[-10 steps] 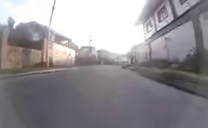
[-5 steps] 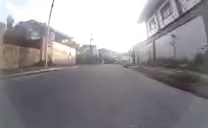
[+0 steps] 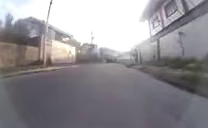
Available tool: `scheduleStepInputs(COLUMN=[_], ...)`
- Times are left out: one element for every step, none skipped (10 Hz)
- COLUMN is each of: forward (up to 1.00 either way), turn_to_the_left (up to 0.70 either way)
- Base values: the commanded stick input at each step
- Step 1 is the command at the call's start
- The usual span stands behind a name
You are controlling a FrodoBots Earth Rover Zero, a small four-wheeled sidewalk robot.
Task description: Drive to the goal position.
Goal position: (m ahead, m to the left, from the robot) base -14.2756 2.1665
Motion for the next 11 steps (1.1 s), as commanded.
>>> scheduleStepInputs(forward=[1.00,1.00,1.00,1.00,1.00,1.00,1.00,1.00,1.00,1.00,1.00], turn_to_the_left=[0.01,0.01,0.01,-0.02,-0.39,-0.39,-0.39,-0.39,-0.39,-0.39,-0.39])
